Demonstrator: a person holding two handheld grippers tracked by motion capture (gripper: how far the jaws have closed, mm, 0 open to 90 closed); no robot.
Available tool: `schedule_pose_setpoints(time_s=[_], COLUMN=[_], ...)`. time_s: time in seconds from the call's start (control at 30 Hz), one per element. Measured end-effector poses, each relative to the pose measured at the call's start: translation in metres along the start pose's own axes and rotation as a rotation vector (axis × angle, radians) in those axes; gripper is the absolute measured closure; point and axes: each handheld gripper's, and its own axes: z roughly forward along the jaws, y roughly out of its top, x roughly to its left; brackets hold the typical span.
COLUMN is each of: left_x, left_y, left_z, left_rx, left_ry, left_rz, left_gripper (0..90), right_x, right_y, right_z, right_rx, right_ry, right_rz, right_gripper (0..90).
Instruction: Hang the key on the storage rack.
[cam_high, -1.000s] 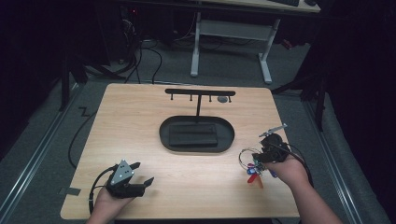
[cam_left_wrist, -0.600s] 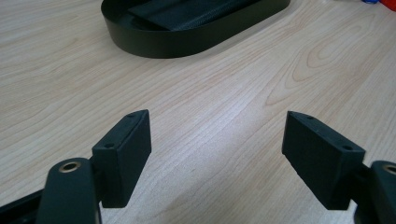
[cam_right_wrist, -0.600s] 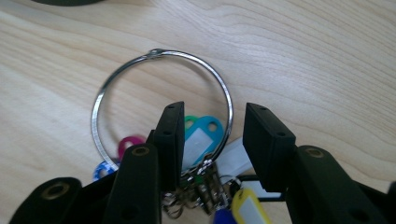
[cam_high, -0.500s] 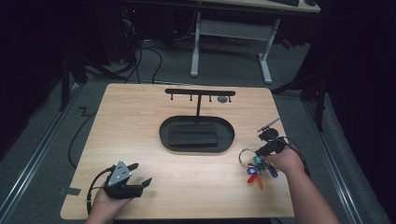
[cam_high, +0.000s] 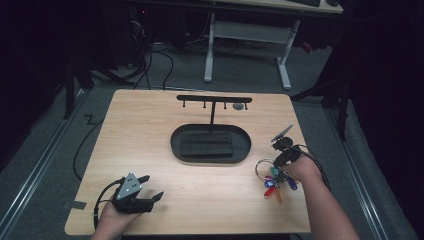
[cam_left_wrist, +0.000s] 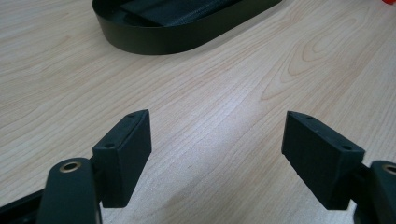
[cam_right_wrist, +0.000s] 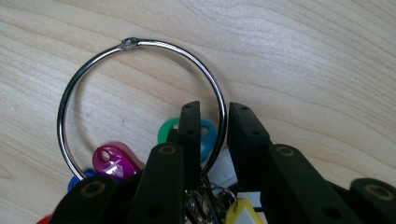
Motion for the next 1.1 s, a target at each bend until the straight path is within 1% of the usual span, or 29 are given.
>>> schedule_pose_setpoints(time_s=[0.1,0.13,0.17,0.2,0.3,0.37,0.43,0.53,0.63,0.83,0.97,1.1], left_x=[0.000,0.000,-0.001,-0.001,-0.001,0.000,0.000,-0.001,-0.001,-0.002,-0.003,-0.003], left_y=[0.000,0.000,-0.001,-0.001,-0.001,-0.001,-0.001,-0.001,0.000,0.001,0.001,0.001], left_z=[0.001,0.001,0.001,0.001,0.001,0.001,0.002,0.001,0.001,0.002,0.003,0.004], left_rx=[0.004,0.006,0.008,0.009,0.009,0.009,0.012,0.011,0.006,0.008,0.010,0.009], left_ry=[-0.003,-0.004,-0.004,-0.006,-0.007,-0.007,-0.009,-0.012,-0.012,-0.023,-0.025,-0.026], left_rz=[0.001,0.001,-0.001,-0.001,0.002,0.000,0.001,0.004,0.006,0.011,0.015,0.012], left_gripper=[25.0,25.0,25.1,25.1,25.3,25.5,25.6,25.7,25.7,25.8,25.8,25.9], right_x=[0.001,0.003,0.003,0.003,0.005,0.005,0.006,0.011,0.017,0.028,0.030,0.034], right_y=[0.001,0.001,0.000,0.000,-0.002,-0.003,-0.005,-0.009,-0.011,-0.016,-0.019,-0.020], right_z=[0.001,0.001,0.001,-0.001,-0.006,-0.010,-0.015,-0.027,-0.039,-0.071,-0.090,-0.104], right_rx=[0.008,0.013,0.005,-0.001,-0.006,-0.009,-0.009,-0.011,-0.030,-0.061,-0.064,-0.059], right_ry=[-0.022,-0.032,-0.038,-0.039,-0.030,-0.020,-0.023,-0.021,-0.018,-0.017,-0.008,0.001], right_rz=[-0.019,-0.019,-0.030,-0.042,-0.053,-0.050,-0.060,-0.066,-0.082,-0.129,-0.146,-0.165], right_gripper=[79.4,81.7,83.5,84.6,86.3,86.4,86.5,86.7,86.9,87.5,87.7,87.8])
